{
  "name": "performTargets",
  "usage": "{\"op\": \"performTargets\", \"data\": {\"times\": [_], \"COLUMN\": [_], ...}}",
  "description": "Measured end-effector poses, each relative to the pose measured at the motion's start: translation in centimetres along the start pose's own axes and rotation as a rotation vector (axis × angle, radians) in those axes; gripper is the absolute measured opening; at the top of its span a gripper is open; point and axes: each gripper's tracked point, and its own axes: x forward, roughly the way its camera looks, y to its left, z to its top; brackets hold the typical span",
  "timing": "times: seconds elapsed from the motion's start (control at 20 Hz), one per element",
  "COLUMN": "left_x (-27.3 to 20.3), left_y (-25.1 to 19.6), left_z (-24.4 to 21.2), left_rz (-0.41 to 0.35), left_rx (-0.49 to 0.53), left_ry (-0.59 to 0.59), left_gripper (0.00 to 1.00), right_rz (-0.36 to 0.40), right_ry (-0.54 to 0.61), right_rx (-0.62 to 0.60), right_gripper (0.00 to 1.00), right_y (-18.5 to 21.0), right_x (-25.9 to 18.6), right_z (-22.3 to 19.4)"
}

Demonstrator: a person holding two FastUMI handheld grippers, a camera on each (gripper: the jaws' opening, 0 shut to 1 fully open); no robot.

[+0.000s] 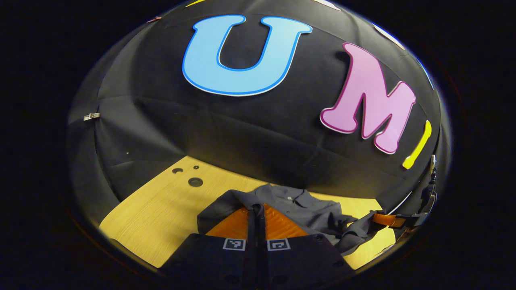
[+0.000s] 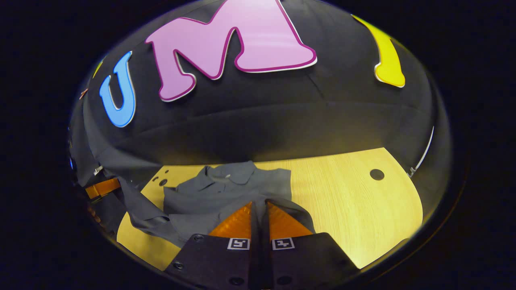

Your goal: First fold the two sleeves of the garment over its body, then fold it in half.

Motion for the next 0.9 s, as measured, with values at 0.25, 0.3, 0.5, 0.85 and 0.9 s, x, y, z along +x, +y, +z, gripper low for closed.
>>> {"op": "performTargets", "data": {"times": [0.25, 0.3, 0.5, 0.85, 0.9], "left_x": [6.3, 7.6, 13.2, 16.5, 16.3], "left_y": [1.0, 1.1, 1.4, 1.4, 1.1], "left_z": [1.8, 2.1, 2.4, -0.5, 0.0], "left_rz": [0.023, 0.021, 0.007, 0.035, 0.036], "left_rx": [-0.053, -0.055, -0.049, 0.102, 0.107], "left_ry": [-0.034, -0.039, -0.035, 0.027, 0.015], "left_gripper": [0.05, 0.05, 0.05, 0.11, 0.13], "right_rz": [-0.015, -0.022, -0.063, -0.119, -0.122], "right_ry": [-0.086, -0.097, -0.125, -0.097, -0.086], "right_rx": [0.006, 0.006, 0.013, -0.013, -0.022], "right_gripper": [0.05, 0.05, 0.05, 0.06, 0.07], "right_y": [-0.1, -0.1, -0.8, -3.0, -3.0], "right_x": [5.2, 6.2, 10.0, 13.4, 13.3], "right_z": [4.2, 4.7, 5.7, 3.4, 3.1]}}
